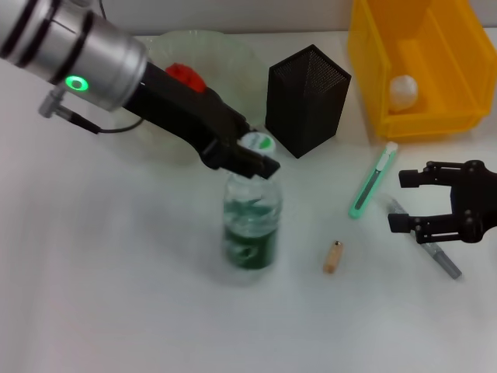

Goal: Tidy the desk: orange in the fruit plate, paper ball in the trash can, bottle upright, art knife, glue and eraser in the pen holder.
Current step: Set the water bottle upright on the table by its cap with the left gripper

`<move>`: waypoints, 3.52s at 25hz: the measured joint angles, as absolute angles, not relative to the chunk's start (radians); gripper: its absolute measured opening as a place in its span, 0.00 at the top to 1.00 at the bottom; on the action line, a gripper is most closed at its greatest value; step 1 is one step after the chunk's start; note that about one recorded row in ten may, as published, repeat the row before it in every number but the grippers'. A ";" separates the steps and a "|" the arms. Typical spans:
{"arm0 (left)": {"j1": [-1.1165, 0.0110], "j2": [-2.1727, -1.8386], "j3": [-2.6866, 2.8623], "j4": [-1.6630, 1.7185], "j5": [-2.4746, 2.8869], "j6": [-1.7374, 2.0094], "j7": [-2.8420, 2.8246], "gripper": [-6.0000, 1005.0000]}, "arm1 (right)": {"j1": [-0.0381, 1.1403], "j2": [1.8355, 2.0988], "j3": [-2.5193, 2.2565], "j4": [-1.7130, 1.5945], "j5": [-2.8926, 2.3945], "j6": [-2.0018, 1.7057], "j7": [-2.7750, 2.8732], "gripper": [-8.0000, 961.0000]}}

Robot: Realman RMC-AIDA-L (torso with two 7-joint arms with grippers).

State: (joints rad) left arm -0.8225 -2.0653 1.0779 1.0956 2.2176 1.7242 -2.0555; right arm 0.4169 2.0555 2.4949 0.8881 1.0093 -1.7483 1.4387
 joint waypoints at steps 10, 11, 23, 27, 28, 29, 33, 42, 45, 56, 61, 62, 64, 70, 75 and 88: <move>-0.776 -2.062 0.972 1.139 2.210 1.778 -1.981 0.57 | 0.417 2.059 2.502 0.888 1.009 -1.765 1.415 0.14; -0.769 -2.062 0.963 1.144 2.209 1.784 -1.970 0.57 | 0.417 2.059 2.502 0.888 1.009 -1.766 1.415 0.14; -0.695 -2.058 0.952 1.212 2.174 1.802 -1.925 0.73 | 0.420 2.059 2.502 0.888 1.009 -1.776 1.414 0.14; -0.690 -2.058 0.947 1.222 2.126 1.805 -1.923 0.87 | 0.422 2.058 2.502 0.888 1.009 -1.776 1.414 0.14; -0.690 -2.058 0.947 1.222 2.126 1.805 -1.923 0.90 | 0.422 2.058 2.502 0.888 1.009 -1.776 1.414 0.14; -0.688 -2.057 0.940 1.230 2.109 1.809 -1.923 0.93 | 0.423 2.057 2.502 0.888 1.009 -1.777 1.414 0.14; -0.685 -2.048 0.898 1.249 2.060 1.841 -1.927 0.93 | 0.423 2.057 2.502 0.888 1.009 -1.775 1.414 0.14; -0.620 -2.013 0.831 1.252 1.926 1.940 -1.881 0.81 | 0.425 2.056 2.502 0.888 1.009 -1.768 1.414 0.14; -0.579 -2.009 0.815 1.252 1.907 1.943 -1.836 0.70 | 0.427 2.056 2.503 0.888 1.009 -1.768 1.414 0.14; -0.480 -1.993 0.761 1.127 1.913 1.888 -1.650 0.24 | 0.431 2.055 2.503 0.888 1.009 -1.767 1.423 0.14; -0.477 -1.996 0.761 1.107 1.954 1.859 -1.613 0.18 | 0.432 2.056 2.503 0.887 1.009 -1.767 1.426 0.14; -0.477 -1.996 0.761 1.107 1.954 1.859 -1.613 0.18 | 0.432 2.056 2.503 0.887 1.009 -1.767 1.426 0.14; -0.476 -2.003 0.763 1.090 1.982 1.837 -1.591 0.18 | 0.432 2.057 2.503 0.887 1.009 -1.767 1.432 0.14; -0.482 -2.002 0.767 1.043 2.000 1.829 -1.564 0.19 | 0.433 2.057 2.503 0.887 1.009 -1.767 1.437 0.14; -0.477 -2.000 0.763 1.017 2.001 1.826 -1.518 0.19 | 0.434 2.057 2.503 0.887 1.009 -1.767 1.448 0.14; -0.480 -2.005 0.769 0.966 2.027 1.788 -1.450 0.19 | 0.439 2.054 2.503 0.888 1.006 -1.771 1.464 0.14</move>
State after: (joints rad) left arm -0.4800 -2.0052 0.7690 0.9657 2.0274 1.7879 -1.4505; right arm 0.4391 2.0544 2.5028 0.8882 1.0057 -1.7706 1.4637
